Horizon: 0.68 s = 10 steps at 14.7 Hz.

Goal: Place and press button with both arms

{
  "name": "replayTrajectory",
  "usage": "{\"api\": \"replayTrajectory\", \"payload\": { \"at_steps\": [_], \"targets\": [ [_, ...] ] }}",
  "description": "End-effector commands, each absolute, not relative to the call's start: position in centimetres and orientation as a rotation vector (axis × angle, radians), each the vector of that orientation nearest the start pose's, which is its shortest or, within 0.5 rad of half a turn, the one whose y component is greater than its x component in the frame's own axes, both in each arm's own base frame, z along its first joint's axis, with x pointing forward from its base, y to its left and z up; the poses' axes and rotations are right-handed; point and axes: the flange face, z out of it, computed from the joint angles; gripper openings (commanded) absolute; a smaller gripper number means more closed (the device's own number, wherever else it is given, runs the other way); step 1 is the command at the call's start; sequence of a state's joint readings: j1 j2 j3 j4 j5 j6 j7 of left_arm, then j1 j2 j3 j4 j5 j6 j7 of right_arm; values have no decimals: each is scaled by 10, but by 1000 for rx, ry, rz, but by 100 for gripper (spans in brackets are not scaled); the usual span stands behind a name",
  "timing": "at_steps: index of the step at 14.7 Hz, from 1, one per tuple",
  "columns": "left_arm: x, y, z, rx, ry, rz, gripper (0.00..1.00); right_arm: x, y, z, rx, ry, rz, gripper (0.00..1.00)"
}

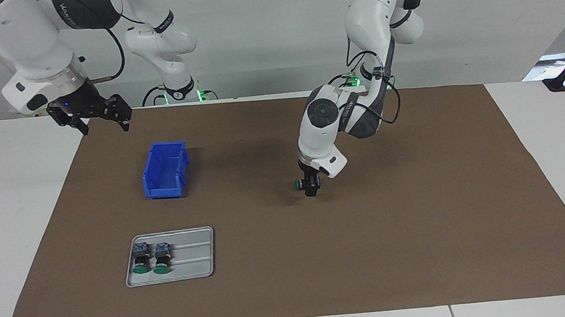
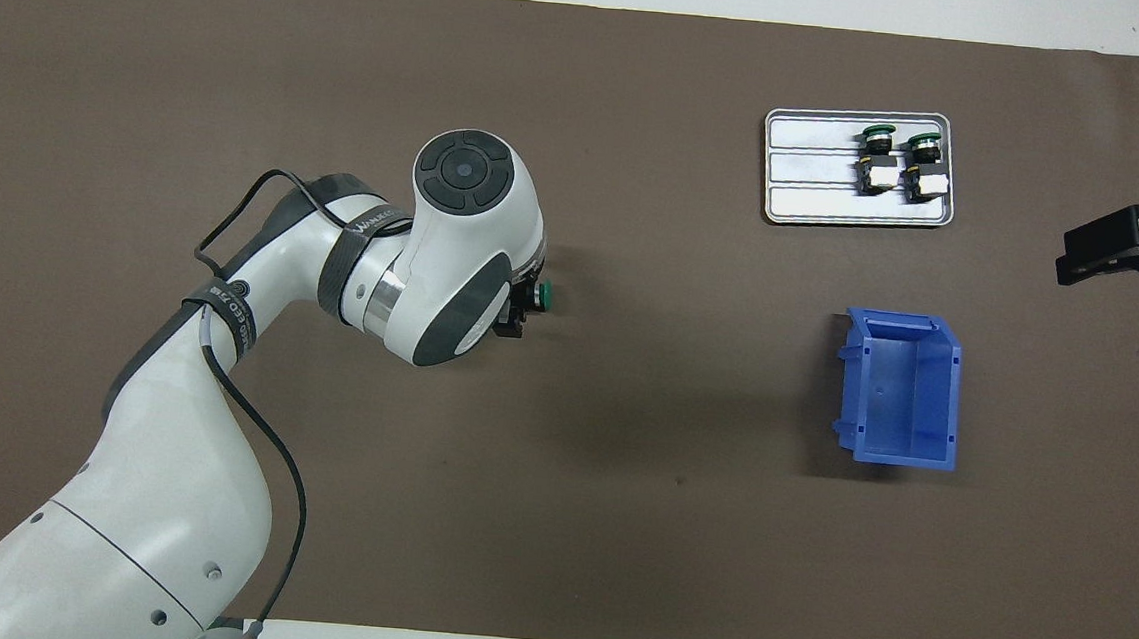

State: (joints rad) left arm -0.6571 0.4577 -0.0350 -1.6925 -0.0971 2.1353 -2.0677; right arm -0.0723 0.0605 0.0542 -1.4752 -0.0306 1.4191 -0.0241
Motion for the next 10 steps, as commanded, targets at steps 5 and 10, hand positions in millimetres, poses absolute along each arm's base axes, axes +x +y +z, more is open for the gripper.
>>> {"api": "replayTrajectory", "payload": {
  "at_steps": [5, 10],
  "targets": [
    [515, -432, 319, -2362, -2089, 141, 88, 551, -16, 623, -3161, -28, 174, 99],
    [511, -430, 310, -2359, -2083, 142, 83, 551, -16, 623, -3161, -28, 174, 99]
  ]
}}
